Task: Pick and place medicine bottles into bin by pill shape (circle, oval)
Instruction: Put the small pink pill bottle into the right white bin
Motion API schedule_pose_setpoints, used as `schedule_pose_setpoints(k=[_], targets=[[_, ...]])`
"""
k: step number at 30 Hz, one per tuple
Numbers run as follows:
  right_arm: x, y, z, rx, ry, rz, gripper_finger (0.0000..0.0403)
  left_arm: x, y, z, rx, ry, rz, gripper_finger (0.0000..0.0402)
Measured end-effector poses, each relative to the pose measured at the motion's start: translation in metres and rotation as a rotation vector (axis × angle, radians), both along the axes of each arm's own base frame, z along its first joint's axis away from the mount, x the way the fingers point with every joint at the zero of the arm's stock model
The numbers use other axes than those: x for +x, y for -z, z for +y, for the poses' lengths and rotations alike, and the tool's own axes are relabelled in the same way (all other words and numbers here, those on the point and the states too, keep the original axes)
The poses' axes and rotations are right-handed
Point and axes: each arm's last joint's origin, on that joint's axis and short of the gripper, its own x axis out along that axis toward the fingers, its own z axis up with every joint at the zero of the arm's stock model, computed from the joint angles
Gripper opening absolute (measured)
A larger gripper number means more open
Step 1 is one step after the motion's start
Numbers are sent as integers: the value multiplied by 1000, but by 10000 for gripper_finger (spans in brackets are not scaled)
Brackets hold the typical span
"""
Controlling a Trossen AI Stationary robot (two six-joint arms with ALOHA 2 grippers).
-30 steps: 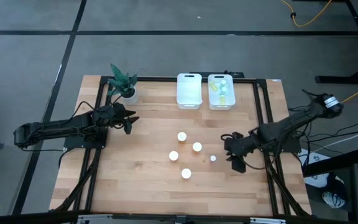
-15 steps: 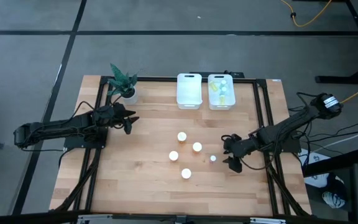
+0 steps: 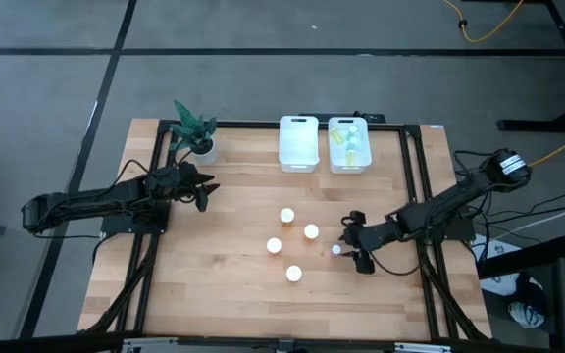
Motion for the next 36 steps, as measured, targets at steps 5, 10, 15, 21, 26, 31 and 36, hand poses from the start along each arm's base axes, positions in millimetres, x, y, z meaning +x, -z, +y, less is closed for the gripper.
schedule_pose_setpoints(k=[5,10,15,21,26,31,36], targets=[[9,1,5,-10,-78,-69,234,0,0,0,0,0,0,182],[11,2,6,-15,-89,-90,233,0,0,0,0,0,1,182],[12,1,5,4,-50,-97,205,0,0,0,0,0,1,182],[12,0,6,17,-32,-97,132,0,0,0,0,0,1,182],[21,-18,1,55,151,-182,109,0,0,0,0,0,1,182],[26,-60,-14,-23,319,-260,109,0,0,0,0,0,1,182],[19,-104,-41,-337,636,-313,109,0,0,0,0,0,1,182]])
